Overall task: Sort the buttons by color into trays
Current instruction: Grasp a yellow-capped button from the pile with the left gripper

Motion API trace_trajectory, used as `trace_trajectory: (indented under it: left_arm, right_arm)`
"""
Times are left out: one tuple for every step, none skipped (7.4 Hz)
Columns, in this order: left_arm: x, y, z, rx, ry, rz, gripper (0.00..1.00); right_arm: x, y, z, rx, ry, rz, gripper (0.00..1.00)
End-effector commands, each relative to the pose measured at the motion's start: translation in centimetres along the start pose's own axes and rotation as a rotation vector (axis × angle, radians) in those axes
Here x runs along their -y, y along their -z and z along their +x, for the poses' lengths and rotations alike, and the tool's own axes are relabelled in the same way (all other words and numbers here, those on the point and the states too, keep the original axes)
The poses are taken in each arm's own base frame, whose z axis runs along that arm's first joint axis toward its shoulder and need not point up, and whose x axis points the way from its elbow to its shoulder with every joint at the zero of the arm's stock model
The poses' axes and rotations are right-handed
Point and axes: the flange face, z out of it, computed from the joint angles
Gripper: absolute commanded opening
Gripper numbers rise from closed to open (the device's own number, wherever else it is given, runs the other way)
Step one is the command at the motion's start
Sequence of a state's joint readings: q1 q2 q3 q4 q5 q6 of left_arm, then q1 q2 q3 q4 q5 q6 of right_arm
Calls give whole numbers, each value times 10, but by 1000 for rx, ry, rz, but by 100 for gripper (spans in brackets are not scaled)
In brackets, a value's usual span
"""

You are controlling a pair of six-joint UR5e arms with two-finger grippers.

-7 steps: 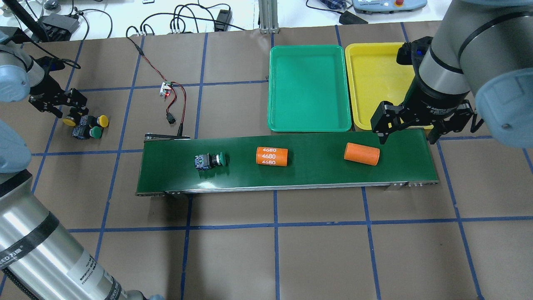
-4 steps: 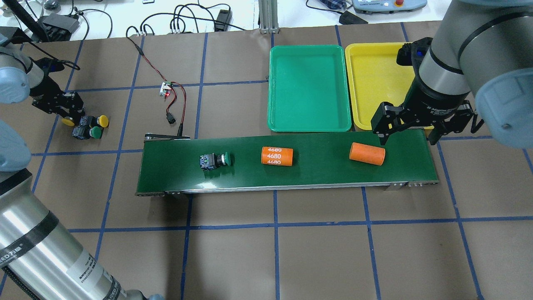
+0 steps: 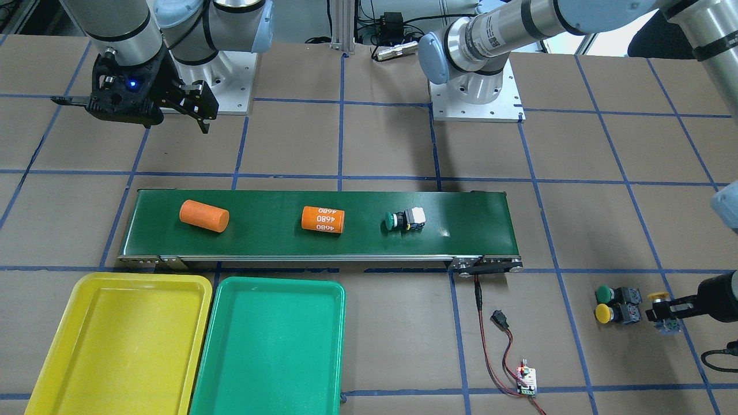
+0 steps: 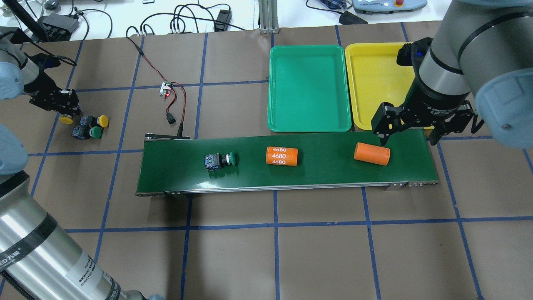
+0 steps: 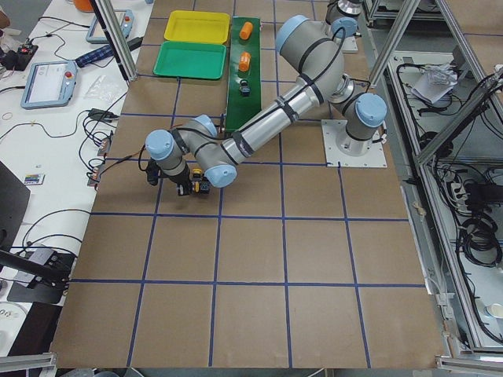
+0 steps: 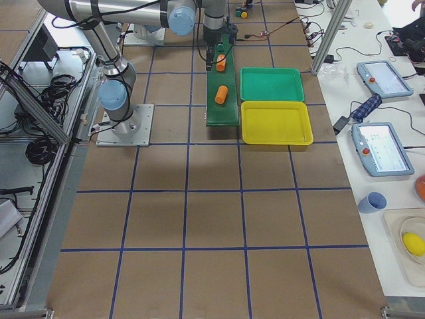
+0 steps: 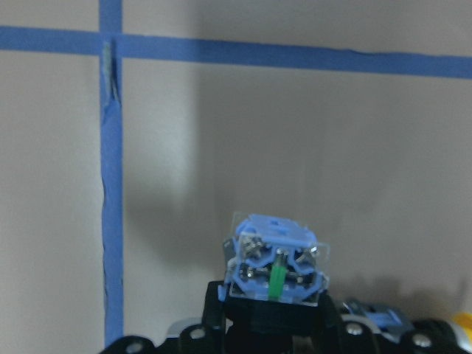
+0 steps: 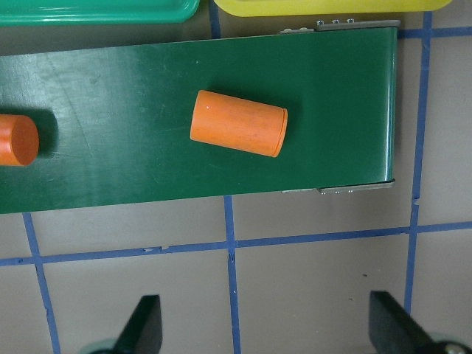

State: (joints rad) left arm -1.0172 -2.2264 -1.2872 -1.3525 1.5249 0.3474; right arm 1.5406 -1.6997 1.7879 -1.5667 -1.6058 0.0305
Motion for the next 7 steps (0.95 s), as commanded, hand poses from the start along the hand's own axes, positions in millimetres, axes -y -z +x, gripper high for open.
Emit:
trace_trajectory:
  left_arm:
    - [-65,39,62,-43,241,-78,0]
    - [-102,36,97,-22,360,-107,0]
    - [-133,34,129,-11,483,-126,0]
    - [-159,29,163,10,598,-130,0]
    - [-178,26,200,36,671,-128,0]
    - [-193,22,241,68,784,-124,0]
    - [-204,12,271,88,938,-136,0]
  right_arm:
    - [0,-1,0,0,1,0,100]
    - [0,-1,0,0,-1,0,100]
    - [1,0,0,3,-6,14,100]
    - [1,0,0,5,-10,14,100]
    - [1,2,0,2,-14,19,100]
    - [3,5,1,4,-6,26,100]
    - [3,5,1,-1,-2,31,100]
